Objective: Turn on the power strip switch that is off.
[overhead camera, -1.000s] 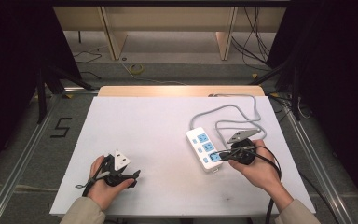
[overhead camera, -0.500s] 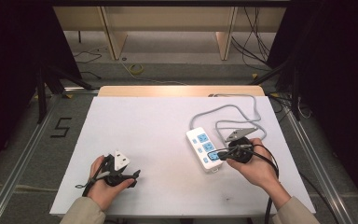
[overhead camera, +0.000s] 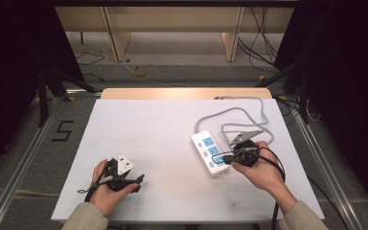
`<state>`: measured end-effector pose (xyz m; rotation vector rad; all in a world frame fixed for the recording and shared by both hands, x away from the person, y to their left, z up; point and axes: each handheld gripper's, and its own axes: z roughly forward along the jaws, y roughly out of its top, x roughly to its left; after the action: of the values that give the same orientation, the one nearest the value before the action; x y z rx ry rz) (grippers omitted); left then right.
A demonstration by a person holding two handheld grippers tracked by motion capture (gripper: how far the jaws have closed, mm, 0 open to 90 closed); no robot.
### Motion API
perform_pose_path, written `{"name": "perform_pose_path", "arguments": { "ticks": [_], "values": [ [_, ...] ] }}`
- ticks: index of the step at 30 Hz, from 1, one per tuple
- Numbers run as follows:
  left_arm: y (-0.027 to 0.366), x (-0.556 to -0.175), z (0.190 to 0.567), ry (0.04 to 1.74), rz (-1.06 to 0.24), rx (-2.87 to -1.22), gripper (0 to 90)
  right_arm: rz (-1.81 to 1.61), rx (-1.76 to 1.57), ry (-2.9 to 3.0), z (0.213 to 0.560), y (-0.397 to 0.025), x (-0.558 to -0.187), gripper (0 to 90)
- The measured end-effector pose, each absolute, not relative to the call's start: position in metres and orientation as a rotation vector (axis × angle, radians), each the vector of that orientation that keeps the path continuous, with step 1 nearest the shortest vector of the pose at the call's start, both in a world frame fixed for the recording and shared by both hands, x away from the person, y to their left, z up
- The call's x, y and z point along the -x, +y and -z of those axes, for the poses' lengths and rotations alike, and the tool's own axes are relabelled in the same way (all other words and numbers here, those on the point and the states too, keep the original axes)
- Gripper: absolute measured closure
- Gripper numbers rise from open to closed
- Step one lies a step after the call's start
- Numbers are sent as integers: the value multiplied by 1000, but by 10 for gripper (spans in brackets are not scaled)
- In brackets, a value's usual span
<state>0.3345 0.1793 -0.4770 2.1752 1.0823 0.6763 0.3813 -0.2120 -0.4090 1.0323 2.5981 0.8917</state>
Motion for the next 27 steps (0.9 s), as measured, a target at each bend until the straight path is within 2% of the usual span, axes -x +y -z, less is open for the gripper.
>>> {"name": "perform_pose_path", "arguments": {
  "ticks": [27],
  "values": [
    [179,-335,477,1080,-680,-2177,193,-876,-1036,2617,409,-206,-385,900]
  ]
}}
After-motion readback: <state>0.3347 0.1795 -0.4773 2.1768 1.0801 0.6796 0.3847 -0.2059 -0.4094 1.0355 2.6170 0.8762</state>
